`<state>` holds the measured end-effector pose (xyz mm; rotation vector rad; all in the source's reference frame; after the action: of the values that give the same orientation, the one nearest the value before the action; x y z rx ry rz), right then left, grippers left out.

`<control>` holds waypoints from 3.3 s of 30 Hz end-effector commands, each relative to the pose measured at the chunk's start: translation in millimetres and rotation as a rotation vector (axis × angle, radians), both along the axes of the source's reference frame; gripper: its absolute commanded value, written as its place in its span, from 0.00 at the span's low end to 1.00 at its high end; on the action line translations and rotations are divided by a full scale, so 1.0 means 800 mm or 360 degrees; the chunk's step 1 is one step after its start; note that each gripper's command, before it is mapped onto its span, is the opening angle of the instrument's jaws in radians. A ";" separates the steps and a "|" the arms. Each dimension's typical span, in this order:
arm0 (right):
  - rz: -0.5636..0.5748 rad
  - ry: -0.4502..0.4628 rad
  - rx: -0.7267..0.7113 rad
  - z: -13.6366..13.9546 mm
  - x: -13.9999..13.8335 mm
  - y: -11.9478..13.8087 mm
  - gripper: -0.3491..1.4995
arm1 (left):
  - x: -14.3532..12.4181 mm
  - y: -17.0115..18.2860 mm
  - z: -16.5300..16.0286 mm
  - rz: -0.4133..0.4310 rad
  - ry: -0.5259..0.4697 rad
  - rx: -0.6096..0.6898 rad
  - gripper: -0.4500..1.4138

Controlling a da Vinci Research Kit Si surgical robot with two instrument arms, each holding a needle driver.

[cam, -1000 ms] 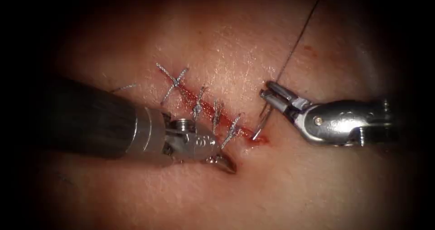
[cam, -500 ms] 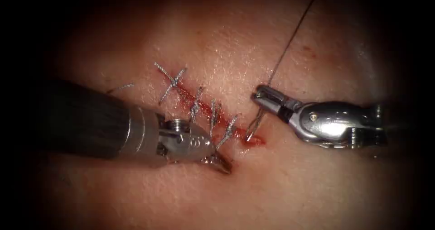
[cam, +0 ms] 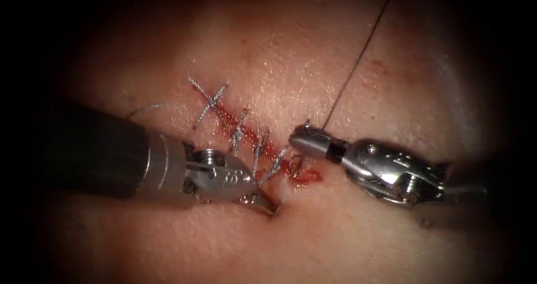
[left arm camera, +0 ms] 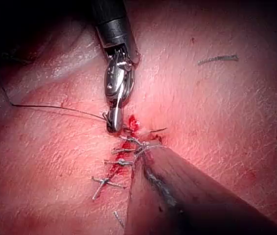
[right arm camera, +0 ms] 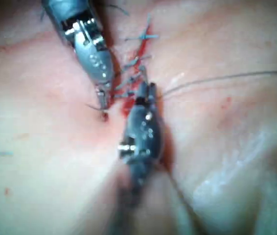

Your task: Wound Closure

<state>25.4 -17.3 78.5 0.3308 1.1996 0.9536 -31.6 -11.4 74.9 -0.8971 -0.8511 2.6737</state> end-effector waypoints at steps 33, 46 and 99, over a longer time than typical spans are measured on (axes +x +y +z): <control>-0.0232 -0.0062 -0.0069 -0.0031 -0.0063 0.0024 0.93 | 0.0002 -0.0011 -0.0034 0.0221 -0.0708 -0.0652 0.54; -0.0282 -0.0066 -0.0105 -0.0026 -0.0079 0.0007 0.87 | -0.0042 0.0000 -0.0031 0.0082 -0.1048 -0.0734 0.38; -0.0353 -0.0104 -0.0269 -0.0063 -0.0066 -0.0037 0.83 | -0.0002 0.0094 -0.0330 -0.0169 -0.1061 -0.0375 0.00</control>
<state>19.4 -19.5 73.2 0.2731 1.1452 0.6580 -31.2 -3.2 47.8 -1.8916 -0.5308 2.4352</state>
